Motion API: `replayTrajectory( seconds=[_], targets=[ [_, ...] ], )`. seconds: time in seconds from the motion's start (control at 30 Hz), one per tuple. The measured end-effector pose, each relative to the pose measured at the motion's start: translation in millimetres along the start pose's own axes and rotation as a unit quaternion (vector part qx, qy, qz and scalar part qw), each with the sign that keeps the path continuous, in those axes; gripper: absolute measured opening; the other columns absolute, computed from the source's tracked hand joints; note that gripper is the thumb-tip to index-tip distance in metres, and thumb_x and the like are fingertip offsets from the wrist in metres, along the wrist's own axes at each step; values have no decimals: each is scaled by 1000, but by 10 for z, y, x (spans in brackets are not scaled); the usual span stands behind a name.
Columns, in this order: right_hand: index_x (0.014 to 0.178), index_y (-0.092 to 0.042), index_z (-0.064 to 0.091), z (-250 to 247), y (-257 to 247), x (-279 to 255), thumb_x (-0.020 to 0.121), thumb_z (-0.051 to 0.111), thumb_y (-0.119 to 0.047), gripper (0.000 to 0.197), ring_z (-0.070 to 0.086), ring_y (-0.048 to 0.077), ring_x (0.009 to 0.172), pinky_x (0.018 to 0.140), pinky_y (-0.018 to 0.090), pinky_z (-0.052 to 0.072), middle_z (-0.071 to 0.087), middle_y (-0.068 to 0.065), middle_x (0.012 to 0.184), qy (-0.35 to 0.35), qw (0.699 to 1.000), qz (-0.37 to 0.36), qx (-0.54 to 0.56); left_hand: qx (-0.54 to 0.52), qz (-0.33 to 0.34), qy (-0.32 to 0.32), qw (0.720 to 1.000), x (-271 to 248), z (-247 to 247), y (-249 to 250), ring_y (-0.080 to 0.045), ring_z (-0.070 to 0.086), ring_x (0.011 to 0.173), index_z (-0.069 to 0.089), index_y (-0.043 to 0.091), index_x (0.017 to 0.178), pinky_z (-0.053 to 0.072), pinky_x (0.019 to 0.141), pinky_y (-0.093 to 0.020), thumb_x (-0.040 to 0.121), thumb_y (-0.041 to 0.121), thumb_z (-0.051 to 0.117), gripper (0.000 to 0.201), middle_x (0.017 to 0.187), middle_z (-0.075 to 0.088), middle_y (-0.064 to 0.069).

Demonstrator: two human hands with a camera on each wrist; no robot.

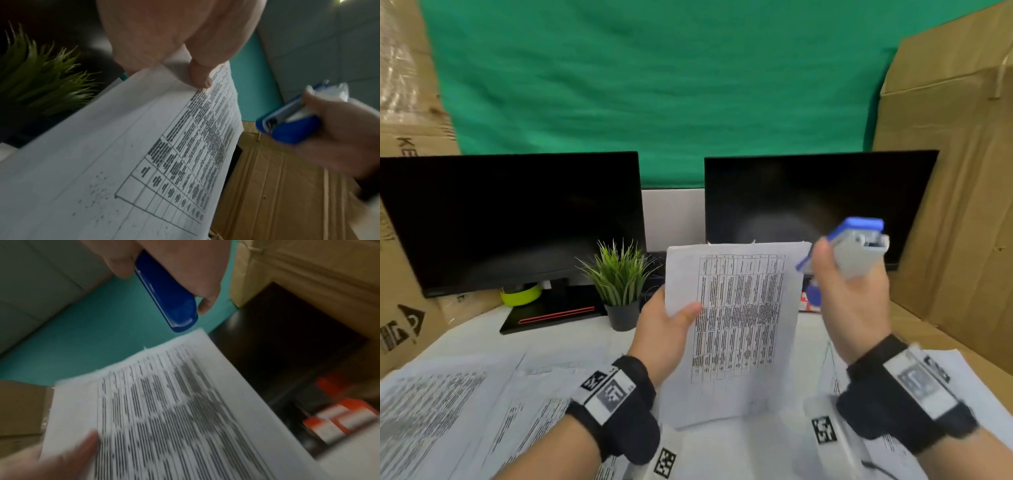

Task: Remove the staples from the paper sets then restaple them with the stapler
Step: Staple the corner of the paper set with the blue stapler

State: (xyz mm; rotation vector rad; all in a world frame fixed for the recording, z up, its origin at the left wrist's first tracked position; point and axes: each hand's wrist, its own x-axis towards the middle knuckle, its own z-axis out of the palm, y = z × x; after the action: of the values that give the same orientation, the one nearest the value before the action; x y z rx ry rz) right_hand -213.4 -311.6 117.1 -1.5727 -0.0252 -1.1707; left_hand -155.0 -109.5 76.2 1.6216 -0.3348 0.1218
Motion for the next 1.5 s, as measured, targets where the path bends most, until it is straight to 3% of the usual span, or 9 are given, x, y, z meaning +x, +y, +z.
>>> replayTrajectory(
  seconds=[0.27,0.37,0.5,0.63,0.77,1.0,1.2,1.33,1.5],
  targets=[
    [91,-12,58,458,-395,265,88,57,-46,34,60,7,73,65,15,48,64,1,82,-55,997,-56,12,-23,-2,-31,999,-133,122,70,-10,65,108,59,25,122,51,98,-37,93,10,61,33,114,69,8],
    [78,-26,52,534,-420,244,89,57,-42,20,56,4,69,67,21,48,58,-9,74,-58,997,-50,3,-25,10,-44,999,-174,147,94,-7,66,105,59,33,112,51,97,-35,92,8,61,31,111,70,11],
    [72,-26,50,586,-469,244,90,57,-42,24,55,9,66,64,26,48,54,-9,68,-52,997,-56,-17,-33,18,-50,998,-212,167,127,-8,67,103,60,32,109,53,96,-36,92,6,61,31,109,71,9],
    [65,-24,47,584,-483,275,91,57,-39,32,47,0,55,53,13,38,48,-10,61,-21,997,-74,-20,-35,13,-67,997,-239,181,138,-11,68,102,60,29,112,54,94,-39,93,7,59,29,108,72,7],
    [65,-25,48,578,-478,282,90,56,-46,34,49,6,57,58,24,42,49,-10,61,-25,995,-79,-64,-27,4,-80,996,-262,201,136,-8,68,100,61,33,105,53,94,-37,93,9,60,26,104,73,10],
    [93,-11,65,553,-400,347,90,57,-46,37,63,17,78,74,34,49,69,3,88,-42,998,10,-42,-50,-70,-65,994,-184,196,-44,-17,68,104,64,17,118,49,100,-46,94,10,61,26,109,73,4],
    [85,-19,63,87,-148,401,86,64,-44,26,60,14,73,75,32,49,63,-3,80,25,979,191,73,-67,-76,-52,993,-114,1,-136,-18,66,109,64,21,119,47,103,-46,94,10,60,28,113,72,4],
    [97,-6,63,-324,40,233,88,54,-46,42,67,25,86,80,40,53,69,8,91,-102,921,341,159,-112,-66,-73,989,-57,-81,-68,-20,66,110,60,13,127,49,100,-43,95,7,55,33,117,71,0],
    [87,-4,71,-680,48,103,71,65,-52,51,72,27,79,65,34,59,73,16,95,-264,903,334,60,-162,-35,-103,981,54,26,88,-13,69,102,62,19,117,55,84,-28,94,5,52,28,111,72,4]
  ],
)
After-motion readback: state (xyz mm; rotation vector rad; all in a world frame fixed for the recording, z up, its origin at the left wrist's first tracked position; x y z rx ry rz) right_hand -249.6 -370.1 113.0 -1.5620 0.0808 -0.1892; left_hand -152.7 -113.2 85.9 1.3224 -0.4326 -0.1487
